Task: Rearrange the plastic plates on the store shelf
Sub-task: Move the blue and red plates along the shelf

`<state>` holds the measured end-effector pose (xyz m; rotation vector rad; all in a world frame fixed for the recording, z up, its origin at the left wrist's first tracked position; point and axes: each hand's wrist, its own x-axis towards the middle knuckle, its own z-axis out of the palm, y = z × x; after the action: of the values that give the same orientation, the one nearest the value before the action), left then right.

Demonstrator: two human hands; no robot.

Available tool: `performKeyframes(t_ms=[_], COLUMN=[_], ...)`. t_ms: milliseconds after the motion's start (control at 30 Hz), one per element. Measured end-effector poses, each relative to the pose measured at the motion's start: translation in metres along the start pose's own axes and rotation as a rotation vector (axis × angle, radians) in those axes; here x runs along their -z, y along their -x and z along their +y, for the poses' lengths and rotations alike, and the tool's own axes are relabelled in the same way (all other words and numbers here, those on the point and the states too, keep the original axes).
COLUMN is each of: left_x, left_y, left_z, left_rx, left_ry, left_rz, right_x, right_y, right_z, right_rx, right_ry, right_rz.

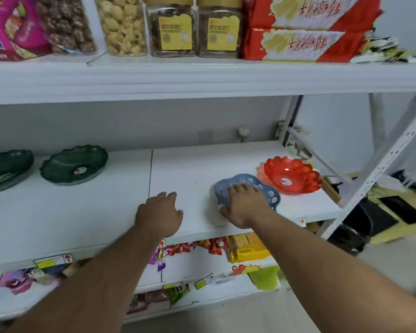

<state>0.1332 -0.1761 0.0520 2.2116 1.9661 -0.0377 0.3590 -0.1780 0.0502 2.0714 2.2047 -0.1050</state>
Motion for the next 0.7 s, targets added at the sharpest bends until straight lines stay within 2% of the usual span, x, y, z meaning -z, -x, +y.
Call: performKeyframes(t_ms=[367,700], left_x=[-0.024,-0.052], left_y=[0.038,0.014], left_z=[0.063,0.158], left_rx=[-0.081,-0.040], left_ry=[0.039,0.130], left_rz=[-0.025,0.003], right_x=[-0.012,-0.024], right_y=[0.068,0.049], right_z=[0.066,0.176], right_rx=[-0.127,-0.137], right_ry=[-0.024,-0.036], right_rz=[-0.026,-0.025])
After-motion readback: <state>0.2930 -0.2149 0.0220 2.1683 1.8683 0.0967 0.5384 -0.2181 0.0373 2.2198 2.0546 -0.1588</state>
